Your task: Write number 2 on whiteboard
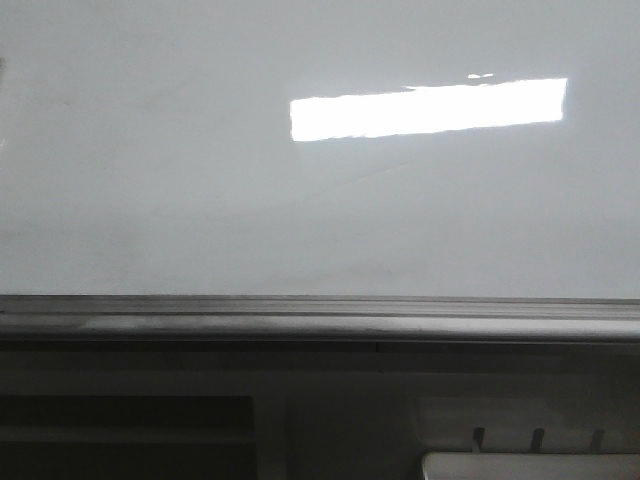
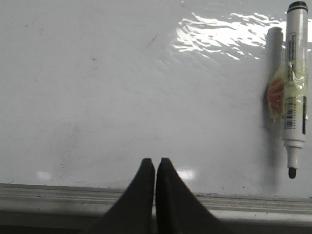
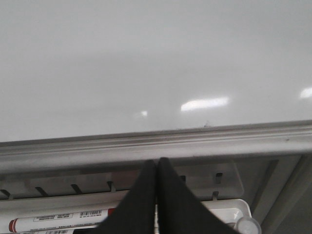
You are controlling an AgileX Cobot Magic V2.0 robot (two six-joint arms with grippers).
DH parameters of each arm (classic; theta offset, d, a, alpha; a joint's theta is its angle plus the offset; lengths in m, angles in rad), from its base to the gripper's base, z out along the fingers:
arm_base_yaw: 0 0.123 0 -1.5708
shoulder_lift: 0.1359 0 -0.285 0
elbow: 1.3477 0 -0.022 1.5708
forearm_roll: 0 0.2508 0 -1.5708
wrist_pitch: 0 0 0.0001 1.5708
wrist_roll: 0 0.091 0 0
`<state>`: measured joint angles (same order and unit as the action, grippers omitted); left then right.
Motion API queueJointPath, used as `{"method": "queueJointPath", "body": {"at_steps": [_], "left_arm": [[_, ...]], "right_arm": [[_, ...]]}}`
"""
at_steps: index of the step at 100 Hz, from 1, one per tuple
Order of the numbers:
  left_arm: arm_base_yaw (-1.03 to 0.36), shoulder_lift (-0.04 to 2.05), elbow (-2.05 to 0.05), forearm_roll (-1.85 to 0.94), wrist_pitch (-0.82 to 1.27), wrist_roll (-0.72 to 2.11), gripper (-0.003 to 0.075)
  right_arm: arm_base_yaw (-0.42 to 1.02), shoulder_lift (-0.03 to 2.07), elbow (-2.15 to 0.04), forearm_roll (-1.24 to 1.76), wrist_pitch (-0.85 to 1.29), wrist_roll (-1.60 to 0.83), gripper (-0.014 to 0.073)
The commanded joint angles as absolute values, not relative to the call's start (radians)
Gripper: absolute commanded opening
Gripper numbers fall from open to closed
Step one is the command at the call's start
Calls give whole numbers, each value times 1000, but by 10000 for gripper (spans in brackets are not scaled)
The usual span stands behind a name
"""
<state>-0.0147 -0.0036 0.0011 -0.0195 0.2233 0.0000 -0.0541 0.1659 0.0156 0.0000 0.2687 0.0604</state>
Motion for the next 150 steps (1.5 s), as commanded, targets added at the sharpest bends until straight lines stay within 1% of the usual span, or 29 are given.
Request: {"method": "queueJointPath", "body": {"at_steps": [1, 72, 82, 92, 98, 105, 109, 118, 129, 143, 150], "left_arm": [[-23, -31, 12, -23, 144, -8, -20], [-23, -31, 12, -23, 144, -8, -20], [-23, -31, 12, -23, 144, -8, -20], [-23, -31, 12, -29, 142, -8, -20], [-23, -31, 12, -100, 110, -12, -20], [-23, -31, 12, -313, 31, -18, -20], [-23, -31, 12, -479, -14, -18, -20], [-23, -31, 12, -702, -34, -18, -20], [-23, -31, 12, -743, -24, -18, -20], [-23, -29, 10, -684, 17, -18, -20], [-23, -13, 10, -666, 32, -18, -20]], "right_arm": [[-55, 176, 39, -11, 189, 55, -72], [-55, 176, 39, -11, 189, 55, -72], [-55, 176, 39, -11, 145, 55, -72], [-55, 176, 39, -11, 55, 55, -72], [-55, 176, 39, 17, -18, 55, -72], [-55, 176, 39, 135, -119, 55, -72], [-55, 176, 39, 232, -173, 56, -72], [-55, 176, 39, 433, -202, 56, -72], [-55, 176, 38, 498, -202, 56, -72], [-53, 176, 31, 498, -200, 56, -72], [-53, 176, 1, 473, -133, 56, -72]]}}
